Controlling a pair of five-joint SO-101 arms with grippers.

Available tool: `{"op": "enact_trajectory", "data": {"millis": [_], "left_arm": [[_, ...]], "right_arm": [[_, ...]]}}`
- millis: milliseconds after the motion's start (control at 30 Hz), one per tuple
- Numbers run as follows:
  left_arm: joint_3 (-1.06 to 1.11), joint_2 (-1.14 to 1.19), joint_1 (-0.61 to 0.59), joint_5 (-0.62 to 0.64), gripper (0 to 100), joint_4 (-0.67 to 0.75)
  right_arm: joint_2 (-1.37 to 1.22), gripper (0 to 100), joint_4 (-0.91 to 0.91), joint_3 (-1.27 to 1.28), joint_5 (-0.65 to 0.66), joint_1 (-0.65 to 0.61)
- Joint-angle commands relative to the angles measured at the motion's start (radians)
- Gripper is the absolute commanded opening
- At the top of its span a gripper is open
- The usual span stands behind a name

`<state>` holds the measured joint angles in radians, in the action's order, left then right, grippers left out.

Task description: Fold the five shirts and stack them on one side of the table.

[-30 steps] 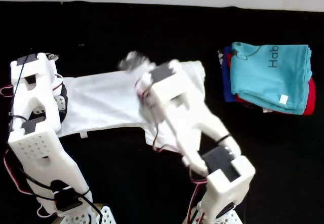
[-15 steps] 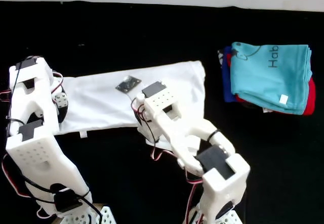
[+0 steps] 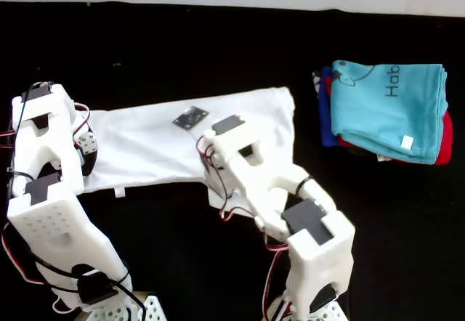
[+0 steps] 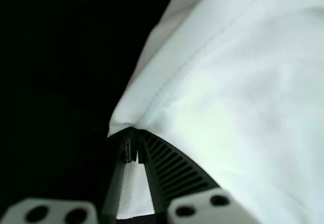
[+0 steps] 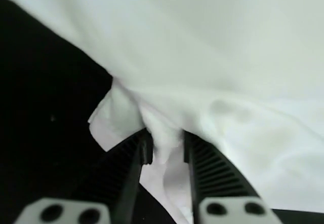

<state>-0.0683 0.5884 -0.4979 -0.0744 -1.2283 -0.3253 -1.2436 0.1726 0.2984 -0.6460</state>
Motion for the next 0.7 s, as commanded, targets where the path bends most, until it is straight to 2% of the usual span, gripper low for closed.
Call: {"op": "enact_trajectory", "data": {"millis": [0,267,667], "left_arm": [[0.001,0.001,-0.004,0.005,1,0.046],[0.001,0.001,-0.004,0.005,1,0.046],[0.001,0.001,-0.004,0.005,1,0.046]], "right_arm": [[0.004,1.4,0.004,-0.053,0.009,0.025],[0.005,0.5,-0.170,-0.226,0.011,0.048],[-0.001,0.7,-0.305,-0.283,0.011,-0.096]]}}
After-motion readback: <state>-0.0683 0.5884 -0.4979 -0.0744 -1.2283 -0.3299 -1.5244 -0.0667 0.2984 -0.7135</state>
